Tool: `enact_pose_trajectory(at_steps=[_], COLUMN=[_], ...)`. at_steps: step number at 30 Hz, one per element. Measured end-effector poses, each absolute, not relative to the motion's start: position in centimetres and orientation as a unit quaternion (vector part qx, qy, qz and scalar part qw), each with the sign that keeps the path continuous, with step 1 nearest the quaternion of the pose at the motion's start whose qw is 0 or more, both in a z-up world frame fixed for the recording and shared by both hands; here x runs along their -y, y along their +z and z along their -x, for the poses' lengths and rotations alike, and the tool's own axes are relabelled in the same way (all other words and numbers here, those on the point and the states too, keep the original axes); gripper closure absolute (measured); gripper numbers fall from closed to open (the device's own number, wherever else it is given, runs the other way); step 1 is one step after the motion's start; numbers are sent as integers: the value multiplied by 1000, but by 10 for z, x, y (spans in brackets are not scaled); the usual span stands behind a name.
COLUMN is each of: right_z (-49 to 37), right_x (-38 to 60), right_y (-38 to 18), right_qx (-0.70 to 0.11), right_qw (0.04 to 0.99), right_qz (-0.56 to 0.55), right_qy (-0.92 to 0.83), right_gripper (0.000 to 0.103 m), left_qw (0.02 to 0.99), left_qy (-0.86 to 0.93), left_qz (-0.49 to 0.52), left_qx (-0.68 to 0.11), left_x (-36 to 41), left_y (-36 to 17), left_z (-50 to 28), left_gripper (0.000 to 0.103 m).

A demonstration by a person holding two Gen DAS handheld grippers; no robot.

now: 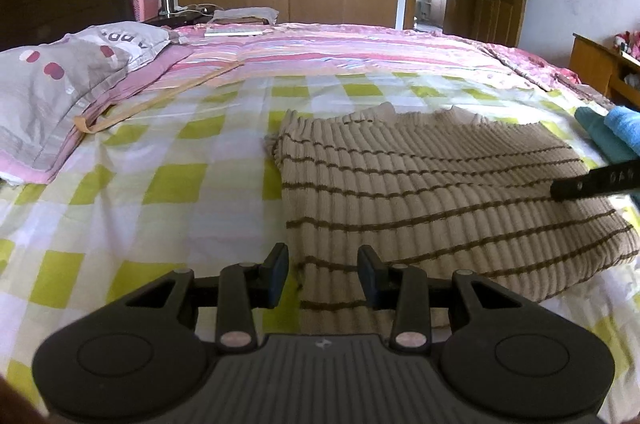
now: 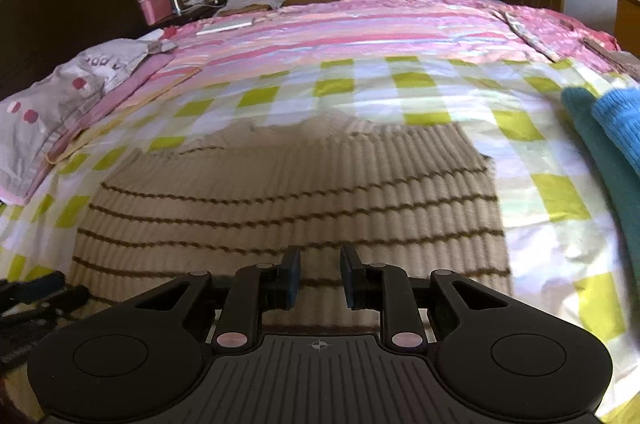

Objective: Fold small clothes
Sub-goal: 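Move both open tools along the folded sweater toward its end, then grasp the end of the folded sweater with both grippers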

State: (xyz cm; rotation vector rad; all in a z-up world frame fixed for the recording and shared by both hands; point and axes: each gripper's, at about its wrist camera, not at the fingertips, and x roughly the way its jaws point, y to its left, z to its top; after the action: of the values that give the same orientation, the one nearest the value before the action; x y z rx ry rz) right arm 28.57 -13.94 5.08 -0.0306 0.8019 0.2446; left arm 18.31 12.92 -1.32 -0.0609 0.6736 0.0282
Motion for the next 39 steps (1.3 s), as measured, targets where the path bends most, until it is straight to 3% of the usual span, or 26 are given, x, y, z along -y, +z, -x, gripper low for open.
enact_pose_trajectory(at_steps=[8, 25, 31, 39], right_z=[-284, -284, -287, -287], right_x=[188, 299, 319, 335], right_y=[52, 35, 27, 28], right_qx=[-375, -355, -360, -354], right_qw=[920, 902, 893, 880], right_qz=[-52, -215, -236, -277], right_qy=[102, 116, 130, 153], right_gripper=[79, 74, 74, 71], left_qw=[943, 923, 908, 901], left_qy=[-19, -149, -170, -158], left_qz=[14, -133, -223, -304], left_qx=[-331, -328, -310, -264], left_x=[-93, 80, 131, 165], left_y=[2, -16, -32, -42], left_z=[-164, -191, -179, -188], left_gripper=[60, 59, 47, 46])
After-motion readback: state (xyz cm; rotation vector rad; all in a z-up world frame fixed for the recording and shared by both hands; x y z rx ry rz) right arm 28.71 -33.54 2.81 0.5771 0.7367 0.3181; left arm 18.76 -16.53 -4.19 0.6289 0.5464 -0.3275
